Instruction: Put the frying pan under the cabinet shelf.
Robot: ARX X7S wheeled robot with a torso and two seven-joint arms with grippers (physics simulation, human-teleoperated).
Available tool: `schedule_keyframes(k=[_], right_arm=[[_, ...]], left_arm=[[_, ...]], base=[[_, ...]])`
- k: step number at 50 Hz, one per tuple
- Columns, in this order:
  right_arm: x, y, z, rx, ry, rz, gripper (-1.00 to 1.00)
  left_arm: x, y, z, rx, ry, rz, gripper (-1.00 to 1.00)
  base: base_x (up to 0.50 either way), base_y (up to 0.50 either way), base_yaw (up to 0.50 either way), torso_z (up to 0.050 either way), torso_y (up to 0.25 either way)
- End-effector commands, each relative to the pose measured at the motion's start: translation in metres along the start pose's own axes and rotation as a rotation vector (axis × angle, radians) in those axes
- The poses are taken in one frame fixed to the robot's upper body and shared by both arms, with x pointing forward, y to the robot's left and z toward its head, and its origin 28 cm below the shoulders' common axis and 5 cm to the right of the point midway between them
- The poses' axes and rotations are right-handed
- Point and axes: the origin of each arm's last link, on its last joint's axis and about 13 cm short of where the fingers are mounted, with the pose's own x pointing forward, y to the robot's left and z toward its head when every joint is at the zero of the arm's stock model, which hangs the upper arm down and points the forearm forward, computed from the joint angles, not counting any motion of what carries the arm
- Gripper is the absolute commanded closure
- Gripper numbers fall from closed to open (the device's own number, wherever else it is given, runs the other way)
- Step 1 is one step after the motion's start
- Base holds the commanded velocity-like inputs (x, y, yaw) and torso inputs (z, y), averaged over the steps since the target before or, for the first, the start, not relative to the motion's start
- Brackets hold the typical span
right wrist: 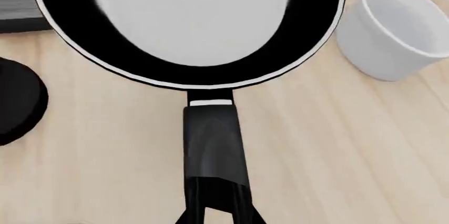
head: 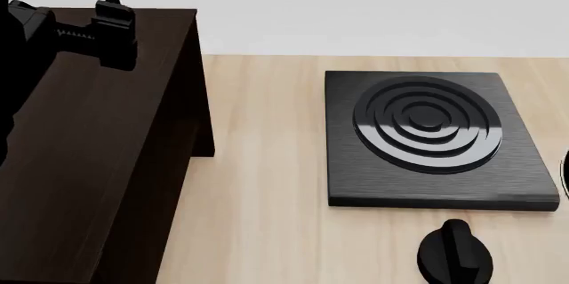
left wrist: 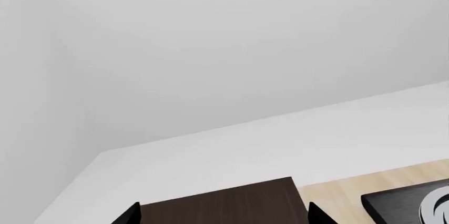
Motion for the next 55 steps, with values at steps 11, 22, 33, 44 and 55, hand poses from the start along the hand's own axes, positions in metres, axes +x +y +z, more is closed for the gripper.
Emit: schedule_keyframes(k=[11,22,33,44,55], right_arm=[[-0.04,0.03,0.051,-0.254,-0.117,0.11,1.0],[-0.048,0.054,0.067,-0.363,-0.144,0.178,1.0],[-0.059,0.076,0.083,-0.467,-0.179,0.23,1.0],[-0.071,0.1,0.096,-0.613,-0.227,0.234,1.0],[-0.077,0.119,0.096,-0.729,-0.254,0.236,1.0]], left_arm=[[-0.004,0.002,0.001,-0.006,-0.007,0.001,-1.0],[-0.006,0.005,0.002,-0.01,-0.008,0.006,-1.0],[-0.007,0.007,0.001,-0.015,-0.006,0.011,-1.0],[-0.007,0.01,0.0,-0.019,-0.007,0.014,-1.0],[-0.007,0.011,0.0,-0.02,-0.008,0.017,-1.0]], base=[[0.0,0.0,0.0,0.0,0.001],[0.0,0.0,0.0,0.0,0.002],[0.0,0.0,0.0,0.0,0.001],[0.0,0.0,0.0,0.0,0.002],[0.0,0.0,0.0,0.001,0.002]])
